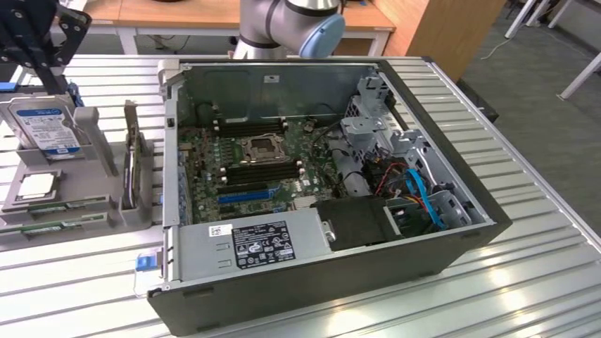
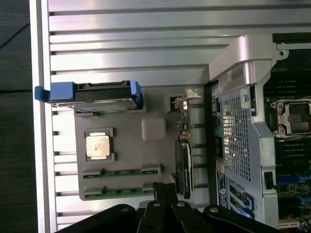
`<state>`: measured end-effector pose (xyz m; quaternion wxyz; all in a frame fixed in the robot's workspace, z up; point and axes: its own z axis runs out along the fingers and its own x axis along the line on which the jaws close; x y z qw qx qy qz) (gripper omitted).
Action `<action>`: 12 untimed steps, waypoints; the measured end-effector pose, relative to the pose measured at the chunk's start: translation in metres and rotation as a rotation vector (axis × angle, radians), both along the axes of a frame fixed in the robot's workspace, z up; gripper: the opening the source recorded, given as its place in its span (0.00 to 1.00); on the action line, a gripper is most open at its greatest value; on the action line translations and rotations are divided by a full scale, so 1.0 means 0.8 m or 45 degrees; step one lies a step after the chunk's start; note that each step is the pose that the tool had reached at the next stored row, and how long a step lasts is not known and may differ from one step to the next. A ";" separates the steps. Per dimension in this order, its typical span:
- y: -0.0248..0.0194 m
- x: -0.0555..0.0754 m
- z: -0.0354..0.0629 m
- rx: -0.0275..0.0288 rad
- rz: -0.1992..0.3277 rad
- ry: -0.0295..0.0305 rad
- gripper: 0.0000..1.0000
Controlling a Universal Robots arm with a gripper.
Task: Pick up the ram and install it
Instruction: 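Reach for the ram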
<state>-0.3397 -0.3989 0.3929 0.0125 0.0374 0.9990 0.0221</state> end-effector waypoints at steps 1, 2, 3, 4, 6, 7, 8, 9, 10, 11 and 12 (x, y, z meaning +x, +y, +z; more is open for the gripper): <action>0.0000 -0.003 0.000 0.0000 0.000 -0.0001 0.10; 0.0000 -0.006 0.000 0.0001 0.000 -0.0001 0.10; 0.0000 -0.009 0.000 0.0000 0.000 -0.0001 0.10; 0.0000 -0.013 0.000 0.0001 0.000 -0.0001 0.10; 0.0000 -0.019 0.000 0.0000 0.000 0.0000 0.10; 0.0000 -0.022 0.000 0.0000 0.000 -0.0001 0.10; 0.0000 -0.025 0.000 0.0000 0.000 -0.0001 0.10; 0.0000 -0.029 0.000 0.0000 0.000 0.0000 0.10; 0.0000 -0.032 0.000 0.0001 0.000 -0.0001 0.10; 0.0000 -0.035 0.000 0.0001 0.000 0.0000 0.10; 0.0000 -0.037 0.000 0.0001 0.000 -0.0001 0.10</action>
